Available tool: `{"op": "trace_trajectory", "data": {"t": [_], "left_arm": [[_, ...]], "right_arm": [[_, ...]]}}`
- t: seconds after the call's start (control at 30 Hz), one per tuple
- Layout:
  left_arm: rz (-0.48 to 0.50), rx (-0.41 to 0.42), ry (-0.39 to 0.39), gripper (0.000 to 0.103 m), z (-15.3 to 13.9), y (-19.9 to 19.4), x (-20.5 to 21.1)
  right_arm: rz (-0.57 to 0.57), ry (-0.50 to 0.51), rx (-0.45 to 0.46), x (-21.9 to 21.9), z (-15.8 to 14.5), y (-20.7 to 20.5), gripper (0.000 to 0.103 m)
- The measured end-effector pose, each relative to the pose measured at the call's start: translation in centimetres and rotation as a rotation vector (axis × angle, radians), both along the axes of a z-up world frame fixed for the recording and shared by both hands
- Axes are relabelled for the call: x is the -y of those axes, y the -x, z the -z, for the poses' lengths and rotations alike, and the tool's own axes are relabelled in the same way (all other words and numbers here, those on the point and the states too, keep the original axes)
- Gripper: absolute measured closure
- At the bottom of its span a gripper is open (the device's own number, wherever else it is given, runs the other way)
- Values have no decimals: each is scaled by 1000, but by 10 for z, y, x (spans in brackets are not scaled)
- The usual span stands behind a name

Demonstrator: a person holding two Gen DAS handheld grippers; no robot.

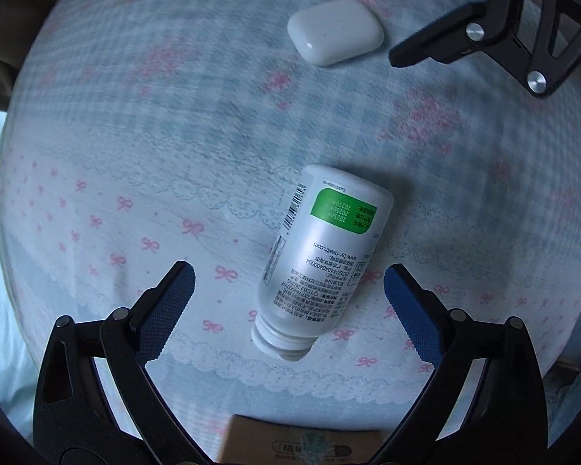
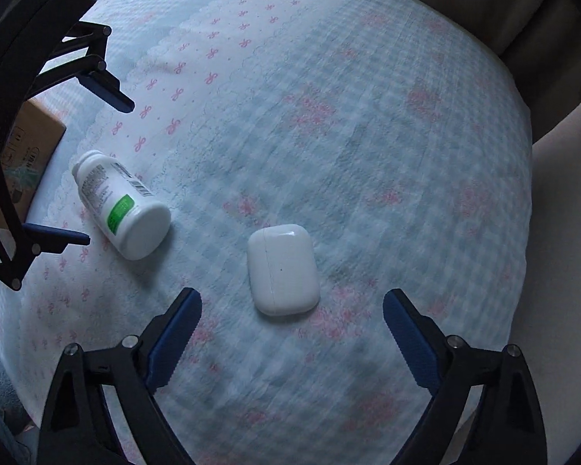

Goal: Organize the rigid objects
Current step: 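Grasp the white pill bottle with the left tool while the right grasps the white earbud case, then lift and carry the pill bottle and earbud case over the cardboard box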

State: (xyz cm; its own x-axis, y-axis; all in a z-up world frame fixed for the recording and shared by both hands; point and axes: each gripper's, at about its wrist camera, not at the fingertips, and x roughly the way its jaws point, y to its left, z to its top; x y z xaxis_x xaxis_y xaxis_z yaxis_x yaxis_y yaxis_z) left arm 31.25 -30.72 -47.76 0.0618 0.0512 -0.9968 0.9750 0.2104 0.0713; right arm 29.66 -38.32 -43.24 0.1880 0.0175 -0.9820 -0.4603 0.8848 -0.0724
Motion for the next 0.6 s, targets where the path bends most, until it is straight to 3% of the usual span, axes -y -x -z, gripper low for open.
{"op": "trace_trajectory", "data": {"t": [0.07,0.17,0.27,0.33,0.37,0.47,0.5,0.6], "left_arm": [[11,0,-7,15,7,2,0],[10,-4,-4,16,14,5,1],[2,-6,10,18,19,8,3],[1,-7,10,26,23,11,5],[3,-11,3,35,26,12,7],[22,-7,5,42,29,17,8],[21,-6,8,50,28,18,7],[11,-2,10,51,27,22,7]], "right_arm": [[-10,-9,4,-2,6,0,16],[-19,-11,14,-6,13,-1,18],[-14,0,11,-9,21,-3,30],[-16,9,8,-9,26,-3,31],[-19,18,10,-10,28,-3,38],[-26,19,9,-13,32,-1,60],[-26,23,14,-15,32,0,60],[-28,35,25,-21,35,4,61]]}}
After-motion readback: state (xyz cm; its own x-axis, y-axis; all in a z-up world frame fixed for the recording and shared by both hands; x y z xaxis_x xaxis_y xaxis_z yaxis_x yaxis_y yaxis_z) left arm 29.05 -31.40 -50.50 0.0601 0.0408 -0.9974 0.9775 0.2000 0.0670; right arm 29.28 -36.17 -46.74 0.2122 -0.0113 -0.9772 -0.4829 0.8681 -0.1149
